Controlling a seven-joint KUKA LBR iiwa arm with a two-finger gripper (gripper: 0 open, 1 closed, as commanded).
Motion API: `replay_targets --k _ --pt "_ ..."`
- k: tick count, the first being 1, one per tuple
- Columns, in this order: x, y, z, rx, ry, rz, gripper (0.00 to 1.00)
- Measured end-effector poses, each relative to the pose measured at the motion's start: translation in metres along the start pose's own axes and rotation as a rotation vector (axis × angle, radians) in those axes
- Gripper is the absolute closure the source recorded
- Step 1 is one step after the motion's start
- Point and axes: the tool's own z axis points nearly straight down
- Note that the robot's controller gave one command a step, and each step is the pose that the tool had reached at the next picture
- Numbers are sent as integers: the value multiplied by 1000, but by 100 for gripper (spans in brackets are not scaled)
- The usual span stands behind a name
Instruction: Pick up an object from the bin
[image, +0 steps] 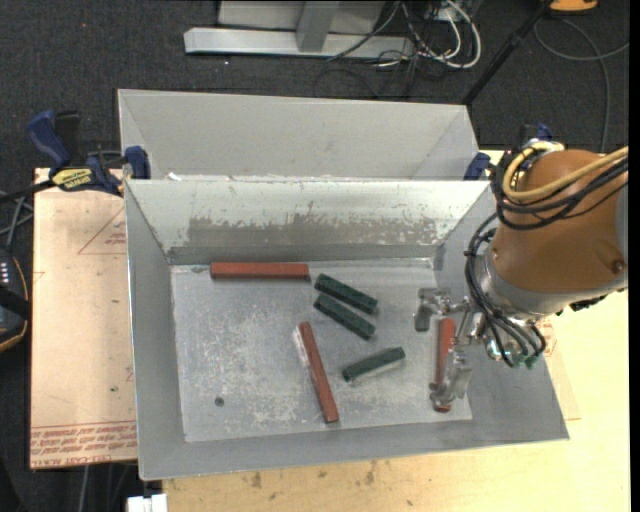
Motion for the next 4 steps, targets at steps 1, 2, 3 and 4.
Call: replay_targets --k 1,2,3,4 --pt "-1 0 -3 1 -7 -2 0" --pt "-9 -8 50 1 -14 -16 0" --pt "-31 -3 126 1 -11 -60 0" --pt "-41 29 160 0 -7 -170 100"
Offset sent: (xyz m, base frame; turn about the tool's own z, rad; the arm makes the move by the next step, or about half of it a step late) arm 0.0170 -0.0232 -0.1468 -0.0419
